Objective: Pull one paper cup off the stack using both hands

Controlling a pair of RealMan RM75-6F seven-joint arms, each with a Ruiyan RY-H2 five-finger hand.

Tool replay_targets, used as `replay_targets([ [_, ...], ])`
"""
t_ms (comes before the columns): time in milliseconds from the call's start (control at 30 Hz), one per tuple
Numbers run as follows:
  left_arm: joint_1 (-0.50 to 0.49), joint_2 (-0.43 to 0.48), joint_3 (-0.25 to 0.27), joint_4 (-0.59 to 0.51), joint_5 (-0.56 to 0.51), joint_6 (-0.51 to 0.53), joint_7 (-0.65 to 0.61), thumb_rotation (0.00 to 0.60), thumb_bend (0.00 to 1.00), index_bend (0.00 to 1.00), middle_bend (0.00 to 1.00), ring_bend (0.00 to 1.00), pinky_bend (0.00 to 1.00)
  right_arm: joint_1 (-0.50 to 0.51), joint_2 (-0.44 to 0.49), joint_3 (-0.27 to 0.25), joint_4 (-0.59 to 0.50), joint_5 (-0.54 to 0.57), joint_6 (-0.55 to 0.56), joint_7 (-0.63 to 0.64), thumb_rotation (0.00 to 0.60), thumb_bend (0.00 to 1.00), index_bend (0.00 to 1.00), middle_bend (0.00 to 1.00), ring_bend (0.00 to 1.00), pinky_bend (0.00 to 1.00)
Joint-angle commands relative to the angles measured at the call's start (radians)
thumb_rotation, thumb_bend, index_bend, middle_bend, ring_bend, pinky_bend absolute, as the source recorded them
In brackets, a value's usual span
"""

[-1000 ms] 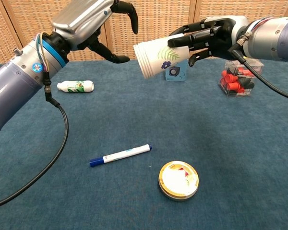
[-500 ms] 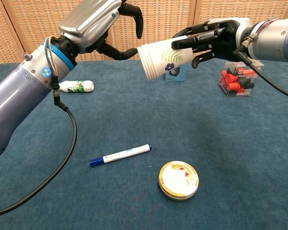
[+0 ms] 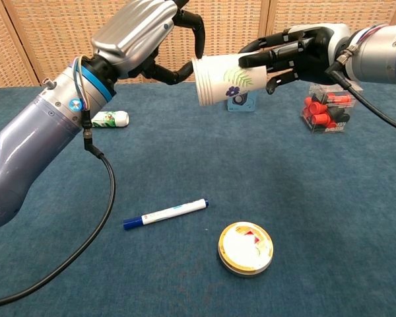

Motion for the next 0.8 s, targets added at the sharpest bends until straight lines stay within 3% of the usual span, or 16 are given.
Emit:
replay_targets([
  [33,-0.002,-0.003,0.001,0.006,-0.004,-0.001,0.0,0.6,0.5,0.59,0.0,0.0,0.0,-0.001,0.001,0.0,0.001,-0.001,-0.001,0.003,0.6,0.6,0.52,0.56,0.44,0.67],
  [400,-0.004,-0.013,0.004,0.029,-0.021,0.01,-0.008,0.6,0.56,0.65,0.0,0.0,0.0,-0.01,0.01,0.003,0.01,-0.013,-0.003,0.018,0.6,0.6,0.52,0.56,0.44,0.67],
  [800,0.081,0.061,0.03,-0.006,-0.035,0.09,-0.052,0.6,0.57,0.65,0.0,0.0,0.0,-0.045,0.065,0.0,0.04,-0.031,-0.003,0.029,0.6,0.6,0.52,0.56,0.44,0.67],
])
